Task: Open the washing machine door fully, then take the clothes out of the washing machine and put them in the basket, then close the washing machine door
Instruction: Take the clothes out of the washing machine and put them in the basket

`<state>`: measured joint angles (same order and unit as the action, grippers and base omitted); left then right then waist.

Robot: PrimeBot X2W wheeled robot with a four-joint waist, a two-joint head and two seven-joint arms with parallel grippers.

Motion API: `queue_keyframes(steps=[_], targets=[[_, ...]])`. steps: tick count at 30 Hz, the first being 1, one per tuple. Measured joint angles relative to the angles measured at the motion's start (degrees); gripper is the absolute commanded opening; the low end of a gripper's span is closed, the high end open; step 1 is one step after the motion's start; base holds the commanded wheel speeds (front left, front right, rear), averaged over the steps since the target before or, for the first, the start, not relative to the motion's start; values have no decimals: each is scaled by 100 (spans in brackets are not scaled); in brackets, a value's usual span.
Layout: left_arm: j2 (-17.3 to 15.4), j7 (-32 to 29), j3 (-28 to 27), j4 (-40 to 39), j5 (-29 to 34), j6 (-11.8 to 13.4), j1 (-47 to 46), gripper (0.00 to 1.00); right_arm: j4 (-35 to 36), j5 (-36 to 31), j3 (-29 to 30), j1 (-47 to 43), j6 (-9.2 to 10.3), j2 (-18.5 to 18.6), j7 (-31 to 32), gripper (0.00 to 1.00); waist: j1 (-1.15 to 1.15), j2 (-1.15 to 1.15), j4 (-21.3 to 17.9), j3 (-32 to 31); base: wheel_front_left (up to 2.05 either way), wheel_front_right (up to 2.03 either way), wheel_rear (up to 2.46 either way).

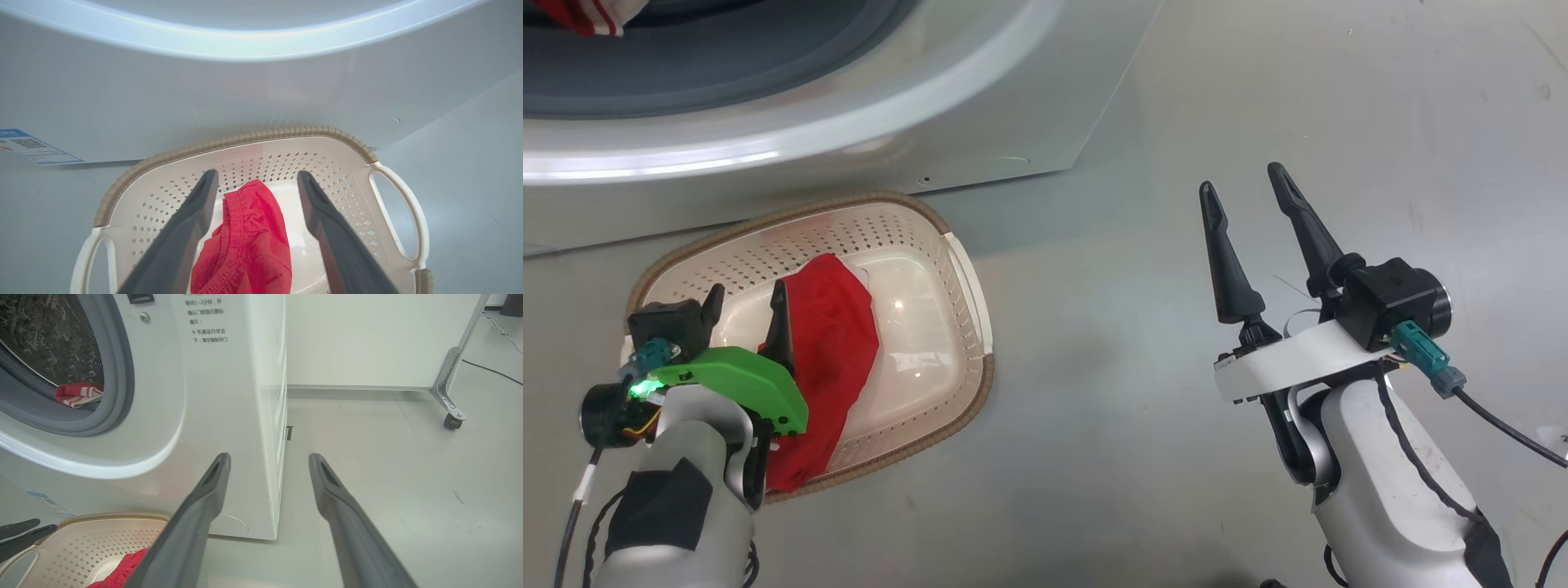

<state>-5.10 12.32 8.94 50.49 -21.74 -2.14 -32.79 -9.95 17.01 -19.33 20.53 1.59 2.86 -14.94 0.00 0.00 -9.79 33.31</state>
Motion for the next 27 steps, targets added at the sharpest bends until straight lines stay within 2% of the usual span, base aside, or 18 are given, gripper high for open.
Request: queue_keyframes(steps=[6,17,27], targets=[[34,196,34,-232,18,-122,27,100,-113,-25,69,-143,-46,-1,1,100,0,0,77,-356,0,0,0],[100,212,104,-960,246,-127,292,100,-272,-104,250,-537,-63,-1,1,100,0,0,292,-997,0,0,0],[100,212,-91,-2232,366,-65,721,100,-347,-104,375,-889,-123,-3,1,100,0,0,534,-1641,0,0,0]])
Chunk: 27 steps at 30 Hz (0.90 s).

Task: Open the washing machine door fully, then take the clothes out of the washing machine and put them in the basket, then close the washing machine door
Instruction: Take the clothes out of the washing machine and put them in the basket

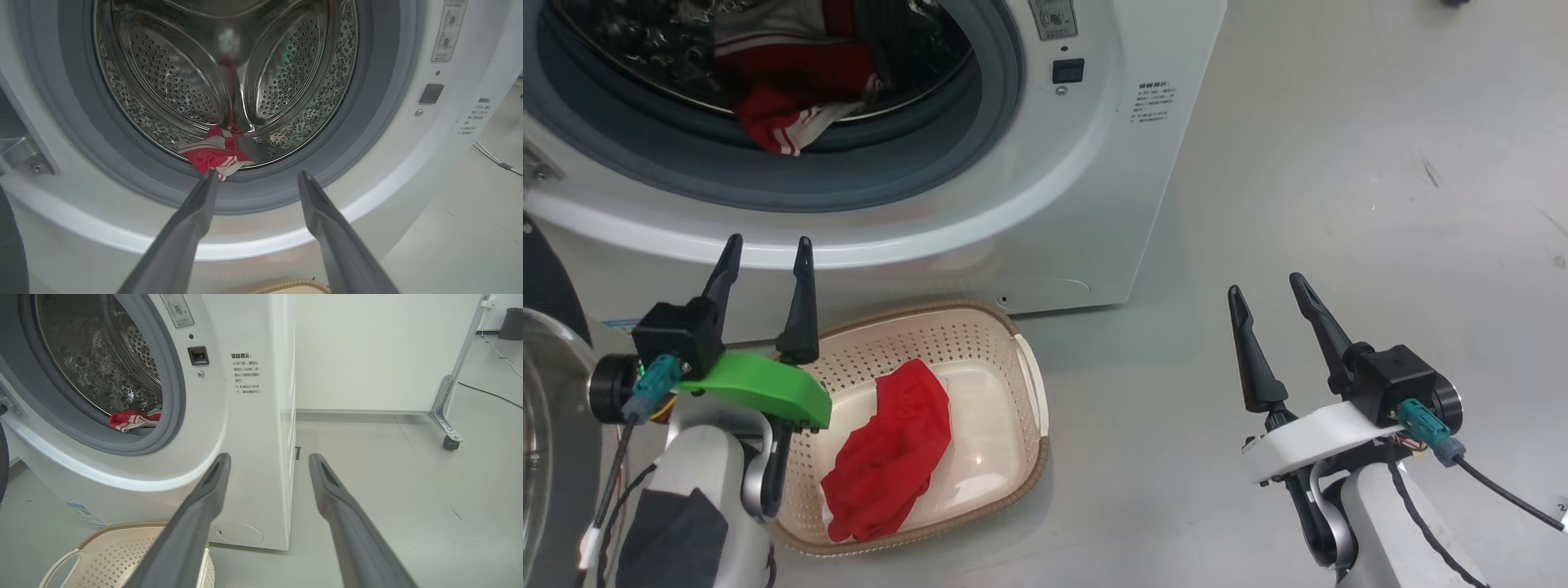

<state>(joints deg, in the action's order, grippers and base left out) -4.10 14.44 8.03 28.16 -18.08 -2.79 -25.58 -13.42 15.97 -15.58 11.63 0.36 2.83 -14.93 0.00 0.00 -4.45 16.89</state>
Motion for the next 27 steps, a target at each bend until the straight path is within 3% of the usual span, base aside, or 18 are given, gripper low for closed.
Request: queue_keyframes(steps=[27], targets=[[3,-10,177,-1124,194,357,2368,100,-62,-48,241,-1103,-79,-18,0,100,0,0,373,-1487,0,0,0]])
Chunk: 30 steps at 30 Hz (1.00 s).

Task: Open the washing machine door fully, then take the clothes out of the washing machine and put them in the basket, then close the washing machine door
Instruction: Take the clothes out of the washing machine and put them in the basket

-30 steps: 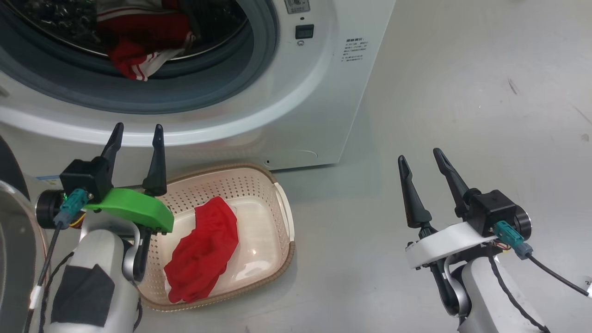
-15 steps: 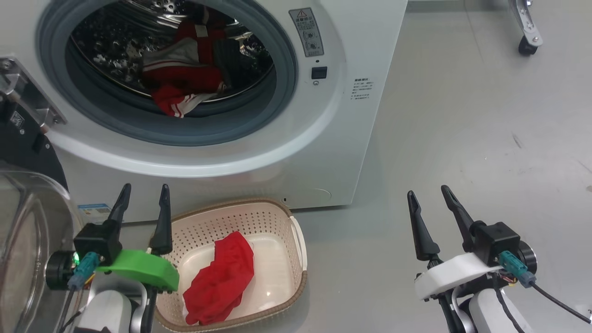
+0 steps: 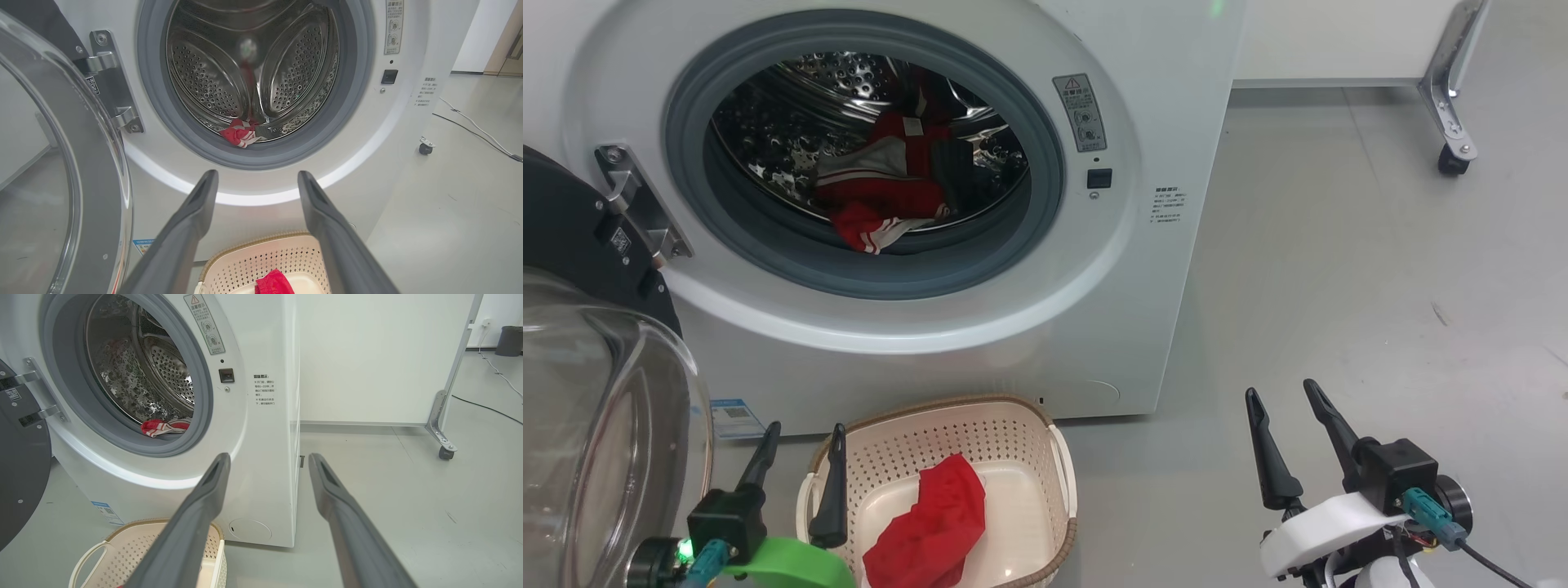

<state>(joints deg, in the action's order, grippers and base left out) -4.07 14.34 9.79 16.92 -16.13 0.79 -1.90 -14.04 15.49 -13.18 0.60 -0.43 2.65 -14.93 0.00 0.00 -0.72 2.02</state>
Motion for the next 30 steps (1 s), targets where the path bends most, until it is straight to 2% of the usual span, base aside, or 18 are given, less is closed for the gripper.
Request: queue_keyframes(steps=[30], targets=[[-19,-436,126,-1120,32,227,760,100,148,0,-1,-253,-1,-8,0,100,0,0,37,-174,0,0,0]])
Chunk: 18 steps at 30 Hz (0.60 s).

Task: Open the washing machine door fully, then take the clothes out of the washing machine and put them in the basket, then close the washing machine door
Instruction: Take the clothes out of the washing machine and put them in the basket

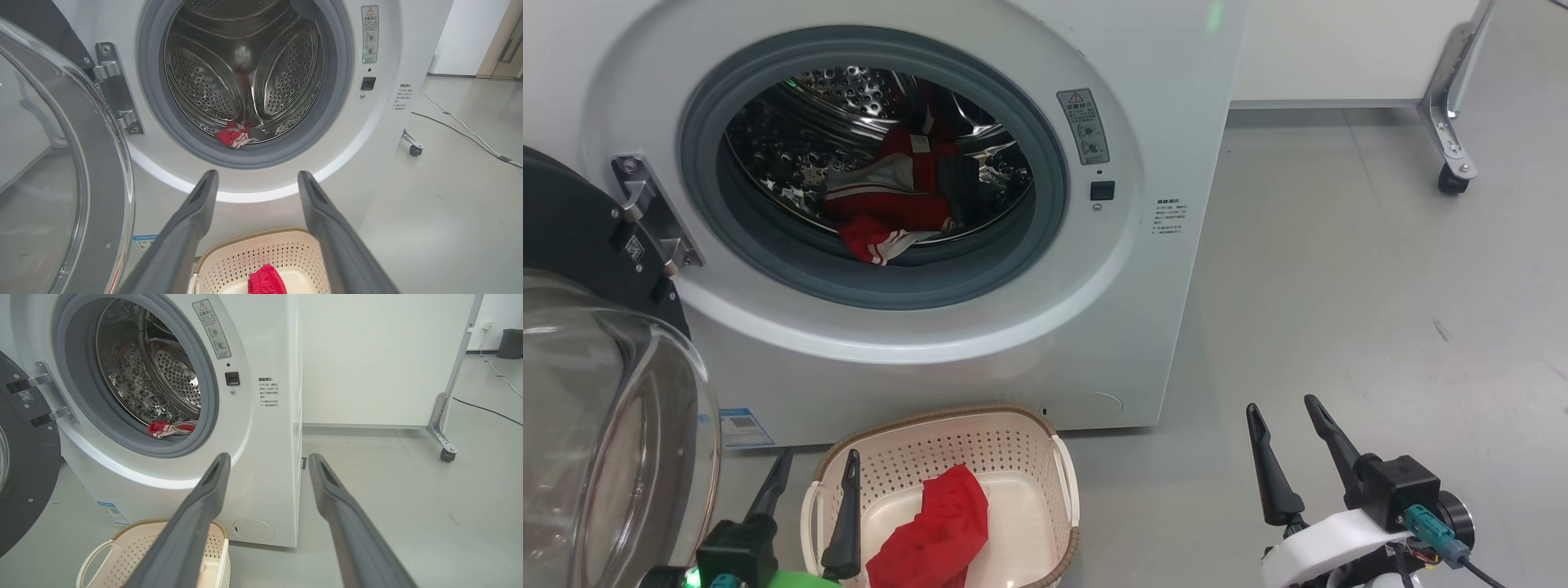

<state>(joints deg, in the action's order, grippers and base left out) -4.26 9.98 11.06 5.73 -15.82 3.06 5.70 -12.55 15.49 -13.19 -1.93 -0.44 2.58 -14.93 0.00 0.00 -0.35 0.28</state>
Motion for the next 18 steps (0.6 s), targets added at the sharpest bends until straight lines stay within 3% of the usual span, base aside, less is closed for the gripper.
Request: queue_keyframes(steps=[18], targets=[[-36,-246,-21,-423,29,68,76,100,211,-112,-79,29,-9,-1,0,100,0,0,-89,459,0,0,0]])
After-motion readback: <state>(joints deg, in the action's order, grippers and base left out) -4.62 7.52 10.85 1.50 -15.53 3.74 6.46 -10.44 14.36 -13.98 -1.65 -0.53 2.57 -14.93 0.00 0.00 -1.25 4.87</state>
